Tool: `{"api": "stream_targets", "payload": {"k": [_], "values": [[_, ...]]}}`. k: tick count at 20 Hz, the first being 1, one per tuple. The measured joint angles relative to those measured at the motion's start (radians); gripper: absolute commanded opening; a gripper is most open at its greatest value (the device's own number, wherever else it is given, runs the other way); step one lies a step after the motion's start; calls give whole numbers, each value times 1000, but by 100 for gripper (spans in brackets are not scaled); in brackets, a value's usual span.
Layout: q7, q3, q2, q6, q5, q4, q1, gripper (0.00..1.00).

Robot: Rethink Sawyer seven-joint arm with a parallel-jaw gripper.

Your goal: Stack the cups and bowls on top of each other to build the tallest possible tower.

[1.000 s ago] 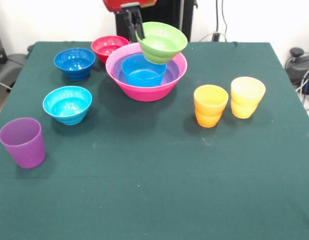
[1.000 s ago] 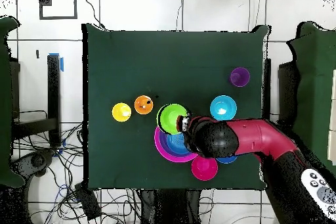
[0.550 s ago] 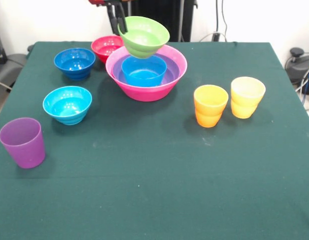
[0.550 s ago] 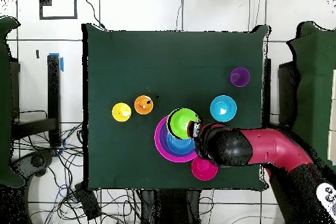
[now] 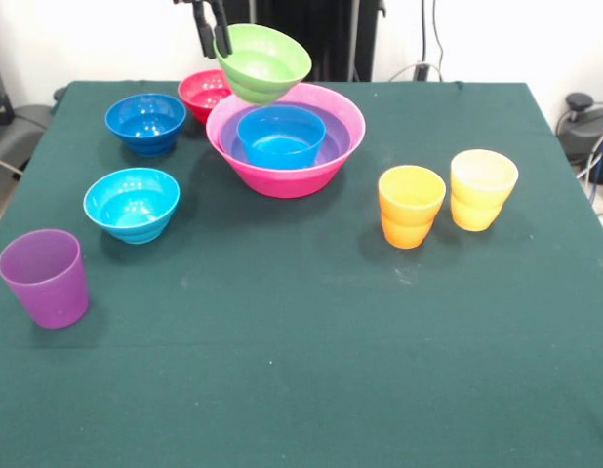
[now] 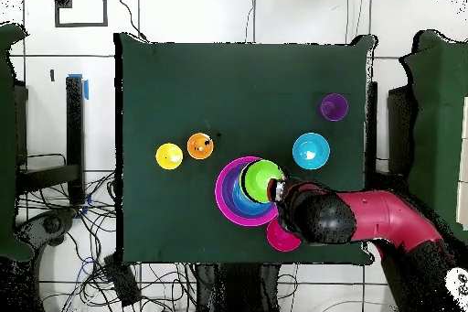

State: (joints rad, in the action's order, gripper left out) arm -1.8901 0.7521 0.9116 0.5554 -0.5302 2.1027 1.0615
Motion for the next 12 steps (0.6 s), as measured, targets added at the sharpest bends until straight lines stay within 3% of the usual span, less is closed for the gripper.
{"api": "stream_targets", "payload": {"k": [12], "values": [[0,-12,-6,-51,-136,33,-18,0]]}}
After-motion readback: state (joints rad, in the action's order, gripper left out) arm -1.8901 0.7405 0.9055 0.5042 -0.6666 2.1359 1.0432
